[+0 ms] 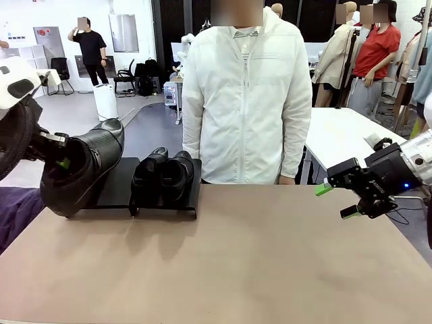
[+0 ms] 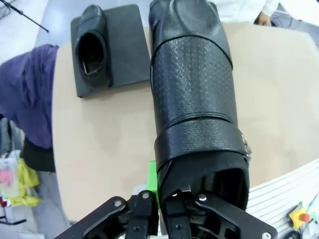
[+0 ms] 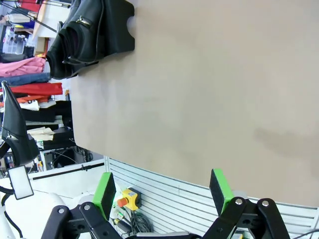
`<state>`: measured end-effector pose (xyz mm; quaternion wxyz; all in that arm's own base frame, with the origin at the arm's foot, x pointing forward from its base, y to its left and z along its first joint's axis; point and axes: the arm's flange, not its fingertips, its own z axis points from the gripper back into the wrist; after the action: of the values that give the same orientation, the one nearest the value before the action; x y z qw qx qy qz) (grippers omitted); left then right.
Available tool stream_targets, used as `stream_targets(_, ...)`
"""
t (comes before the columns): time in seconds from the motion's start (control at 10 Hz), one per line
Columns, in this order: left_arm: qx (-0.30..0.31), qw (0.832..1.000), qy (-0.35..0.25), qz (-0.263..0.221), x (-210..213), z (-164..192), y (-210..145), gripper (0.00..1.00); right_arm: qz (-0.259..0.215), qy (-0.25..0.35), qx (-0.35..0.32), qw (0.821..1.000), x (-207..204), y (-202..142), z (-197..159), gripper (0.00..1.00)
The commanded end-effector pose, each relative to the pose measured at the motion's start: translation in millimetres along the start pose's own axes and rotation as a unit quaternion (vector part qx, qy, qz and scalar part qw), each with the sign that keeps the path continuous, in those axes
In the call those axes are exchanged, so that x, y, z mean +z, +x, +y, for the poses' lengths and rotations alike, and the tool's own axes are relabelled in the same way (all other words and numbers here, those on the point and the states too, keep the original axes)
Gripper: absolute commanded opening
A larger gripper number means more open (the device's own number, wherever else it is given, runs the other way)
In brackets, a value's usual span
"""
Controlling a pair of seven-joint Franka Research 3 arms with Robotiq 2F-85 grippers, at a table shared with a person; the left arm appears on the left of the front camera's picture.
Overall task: Organize the shoes by placing them on the stand.
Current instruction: Place the Shoe from the middle of the table onto the Shoes Stand.
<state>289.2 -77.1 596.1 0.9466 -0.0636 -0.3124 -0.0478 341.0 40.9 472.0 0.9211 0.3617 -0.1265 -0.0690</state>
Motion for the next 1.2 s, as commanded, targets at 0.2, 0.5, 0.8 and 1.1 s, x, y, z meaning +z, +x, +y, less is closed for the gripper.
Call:
stream_targets(0.2, 0.001, 0.992, -0.122, 0.030, -70, 41, 96, 0.00, -0.003, 0.013, -0.004, 1.000, 0, 1, 3, 1.00)
stream_targets(0.5, 0.029, 0.996, -0.086, -0.009, -128, 62, 124, 0.00, -0.003, 0.013, -0.004, 1.000, 0, 1, 3, 1.00)
stream_targets(0.8, 0.056, 0.996, -0.030, -0.058, -183, 78, 132, 0.00, -0.003, 0.013, -0.004, 1.000, 0, 1, 3, 1.00)
stream_targets(1.1, 0.066, 0.995, -0.005, -0.074, -233, 92, 129, 0.00, -0.003, 0.013, -0.004, 1.000, 0, 1, 3, 1.00)
